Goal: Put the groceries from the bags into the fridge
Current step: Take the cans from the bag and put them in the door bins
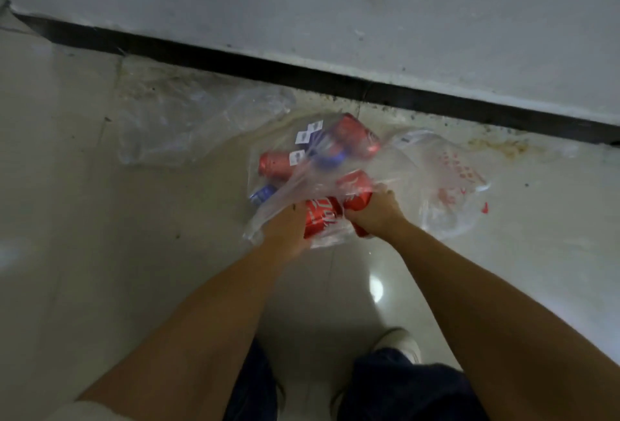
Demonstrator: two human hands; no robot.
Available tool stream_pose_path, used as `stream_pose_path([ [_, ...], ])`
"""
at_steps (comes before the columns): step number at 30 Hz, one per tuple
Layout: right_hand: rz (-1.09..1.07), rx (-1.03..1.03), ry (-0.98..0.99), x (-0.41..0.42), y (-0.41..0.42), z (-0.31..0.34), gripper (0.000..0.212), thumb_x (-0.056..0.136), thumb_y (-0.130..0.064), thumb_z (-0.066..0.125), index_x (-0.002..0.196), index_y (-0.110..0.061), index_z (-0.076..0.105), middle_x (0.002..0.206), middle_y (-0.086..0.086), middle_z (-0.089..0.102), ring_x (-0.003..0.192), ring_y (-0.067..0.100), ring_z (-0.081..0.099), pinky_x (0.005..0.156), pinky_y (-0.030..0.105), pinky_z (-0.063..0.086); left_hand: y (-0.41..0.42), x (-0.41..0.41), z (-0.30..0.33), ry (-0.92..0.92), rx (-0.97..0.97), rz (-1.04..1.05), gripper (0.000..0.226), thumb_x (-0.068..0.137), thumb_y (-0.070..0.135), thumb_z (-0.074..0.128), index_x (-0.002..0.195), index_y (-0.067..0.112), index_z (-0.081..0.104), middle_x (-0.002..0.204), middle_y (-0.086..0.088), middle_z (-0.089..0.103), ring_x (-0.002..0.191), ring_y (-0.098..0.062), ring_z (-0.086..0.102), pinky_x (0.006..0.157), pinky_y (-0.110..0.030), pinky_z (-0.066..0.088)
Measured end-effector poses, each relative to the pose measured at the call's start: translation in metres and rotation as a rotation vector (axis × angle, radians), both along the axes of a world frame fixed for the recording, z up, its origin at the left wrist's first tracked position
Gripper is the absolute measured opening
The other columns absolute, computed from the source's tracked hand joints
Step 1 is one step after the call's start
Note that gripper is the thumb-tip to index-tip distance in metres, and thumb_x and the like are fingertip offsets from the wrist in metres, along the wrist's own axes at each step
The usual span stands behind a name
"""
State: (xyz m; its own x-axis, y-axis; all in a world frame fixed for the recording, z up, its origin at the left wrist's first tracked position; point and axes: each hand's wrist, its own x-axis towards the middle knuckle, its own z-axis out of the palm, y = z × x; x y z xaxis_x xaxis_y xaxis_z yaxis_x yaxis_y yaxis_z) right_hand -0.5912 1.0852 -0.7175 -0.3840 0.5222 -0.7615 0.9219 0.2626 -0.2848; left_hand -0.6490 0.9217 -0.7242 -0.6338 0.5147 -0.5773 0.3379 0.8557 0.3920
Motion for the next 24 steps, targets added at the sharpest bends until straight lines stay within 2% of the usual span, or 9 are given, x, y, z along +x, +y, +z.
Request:
stream_pose_path([
  [2, -0.038, -0.033, 0.019, 0.02, -0.016, 0.036, 0.082, 0.064, -0.033, 0.08, 0.128, 0.001, 0.041, 0.125, 0.02, 0.049, 0.113, 0.035, 0.054, 0.096, 0.046, 0.048, -0.008, 0.008, 0.023, -0.155, 0.087, 0.241, 0.08, 0.083, 0.017, 0.069, 0.146, 0.004, 0.022, 0.145, -0.015, 0.036, 0.138, -0.032, 0.033, 0.112, -0.031, 0.022],
  [4, -0.098, -0.062, 0.025, 0.034, -0.023, 0.07, 0.079, 0.065, -0.029, 0.081, 0.126, 0.0, 0.041, 0.123, 0.018, 0.052, 0.111, 0.034, 0.056, 0.094, 0.047, 0.05, -0.018, 0.01, 0.052, -0.2, 0.028, 0.339, 0.089, 0.078, 0.027, 0.074, 0.147, 0.008, 0.022, 0.144, -0.015, 0.037, 0.134, -0.034, 0.038, 0.112, -0.043, 0.031],
  [8, -0.146, -0.127, 0.022, 0.053, -0.033, 0.138, 0.08, 0.071, -0.026, 0.08, 0.133, -0.003, 0.034, 0.128, 0.015, 0.046, 0.117, 0.032, 0.052, 0.094, 0.042, 0.05, -0.038, 0.022, 0.1, -0.369, 0.098, 0.492, 0.111, 0.051, 0.049, 0.078, 0.144, 0.031, 0.02, 0.13, -0.014, 0.051, 0.109, -0.038, 0.06, 0.087, -0.057, 0.053],
  [10, -0.18, -0.135, 0.048, 0.055, -0.035, 0.183, 0.08, 0.072, -0.026, 0.079, 0.134, -0.004, 0.033, 0.129, 0.015, 0.045, 0.118, 0.031, 0.052, 0.092, 0.041, 0.049, -0.037, 0.028, 0.147, -0.418, 0.153, 0.571, 0.109, 0.047, 0.05, 0.076, 0.142, 0.034, 0.023, 0.125, -0.012, 0.054, 0.099, -0.036, 0.064, 0.073, -0.05, 0.059],
  [14, -0.295, -0.155, 0.127, 0.057, -0.032, 0.27, 0.077, 0.073, -0.023, 0.079, 0.133, -0.005, 0.035, 0.129, 0.015, 0.048, 0.116, 0.03, 0.053, 0.089, 0.038, 0.049, -0.022, 0.032, 0.249, -0.524, 0.237, 0.607, 0.085, 0.068, 0.02, 0.081, 0.139, 0.014, 0.034, 0.118, -0.021, 0.057, 0.086, -0.027, 0.064, 0.053, -0.026, 0.053],
  [18, -0.354, -0.126, 0.245, 0.056, -0.018, 0.373, 0.074, 0.071, -0.021, 0.08, 0.13, -0.005, 0.038, 0.127, 0.013, 0.051, 0.113, 0.028, 0.055, 0.08, 0.033, 0.049, -0.004, 0.029, 0.356, -0.506, 0.36, 0.595, 0.076, 0.059, 0.021, 0.083, 0.124, 0.007, 0.047, 0.099, -0.023, 0.062, 0.065, -0.021, 0.062, 0.048, -0.028, 0.05],
  [21, -0.375, -0.06, 0.324, 0.054, 0.0, 0.454, 0.073, 0.064, -0.033, 0.083, 0.121, -0.009, 0.045, 0.118, 0.009, 0.057, 0.105, 0.025, 0.059, 0.07, 0.033, 0.055, 0.016, 0.024, 0.441, -0.432, 0.443, 0.56, 0.062, 0.064, 0.019, 0.086, 0.115, 0.009, 0.053, 0.089, -0.008, 0.065, 0.065, -0.013, 0.062, 0.047, -0.02, 0.051],
  [22, -0.369, -0.017, 0.365, 0.056, 0.007, 0.477, 0.068, 0.06, -0.036, 0.083, 0.113, -0.011, 0.05, 0.113, 0.01, 0.061, 0.098, 0.023, 0.062, 0.072, 0.037, 0.057, 0.021, 0.024, 0.468, -0.398, 0.463, 0.577, 0.052, 0.067, 0.016, 0.084, 0.11, 0.013, 0.054, 0.085, -0.003, 0.065, 0.066, -0.011, 0.062, 0.049, -0.02, 0.053],
  [24, -0.395, 0.025, 0.443, 0.059, 0.018, 0.524, 0.052, 0.063, -0.027, 0.083, 0.104, -0.01, 0.054, 0.108, 0.013, 0.064, 0.088, 0.021, 0.062, 0.079, 0.039, 0.056, 0.031, 0.024, 0.518, -0.379, 0.503, 0.601, 0.045, 0.069, 0.018, 0.083, 0.105, 0.018, 0.056, 0.084, -0.001, 0.066, 0.07, -0.014, 0.065, 0.057, -0.025, 0.056],
])
